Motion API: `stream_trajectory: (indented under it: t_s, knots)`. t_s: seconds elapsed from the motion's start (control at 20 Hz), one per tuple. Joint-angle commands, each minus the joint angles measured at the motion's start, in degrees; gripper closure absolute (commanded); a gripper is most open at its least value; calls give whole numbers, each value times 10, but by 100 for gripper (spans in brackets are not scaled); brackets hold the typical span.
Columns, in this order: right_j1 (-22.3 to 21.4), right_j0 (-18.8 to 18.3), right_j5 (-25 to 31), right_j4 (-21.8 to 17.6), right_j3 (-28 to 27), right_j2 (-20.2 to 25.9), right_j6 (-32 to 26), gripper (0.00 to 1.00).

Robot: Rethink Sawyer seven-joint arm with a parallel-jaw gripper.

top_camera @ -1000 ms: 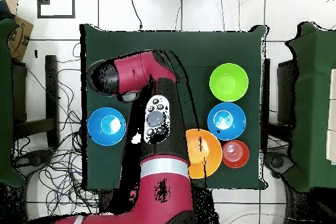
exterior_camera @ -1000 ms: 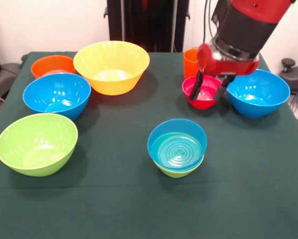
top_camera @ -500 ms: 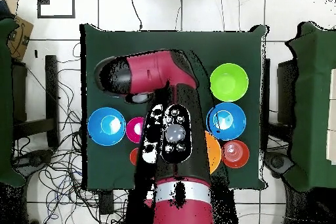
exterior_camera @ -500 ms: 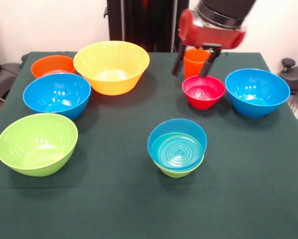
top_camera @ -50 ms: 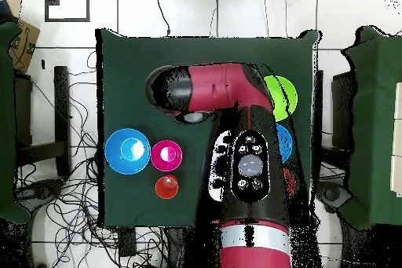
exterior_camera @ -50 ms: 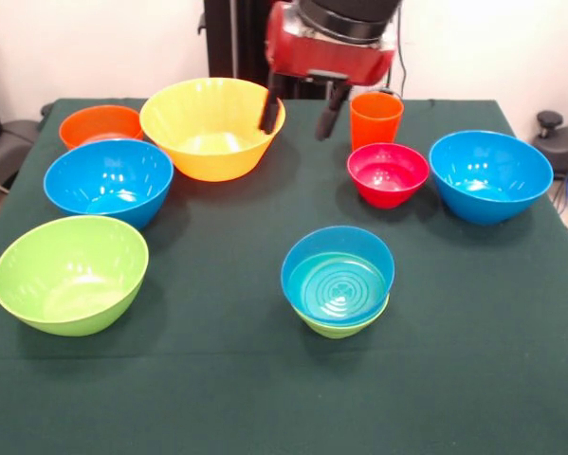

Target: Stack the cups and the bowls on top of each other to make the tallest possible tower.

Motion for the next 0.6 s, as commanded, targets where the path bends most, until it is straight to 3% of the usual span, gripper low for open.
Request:
stream_trajectory:
  t_s: [0.05, 0.45, 0.6]
  knots:
    - [36, -26, -16, -57, 58, 53, -117, 0]
    - [40, -49, -50, -62, 63, 76, -116, 0]
    - [37, -49, -63, -81, 61, 77, -120, 0]
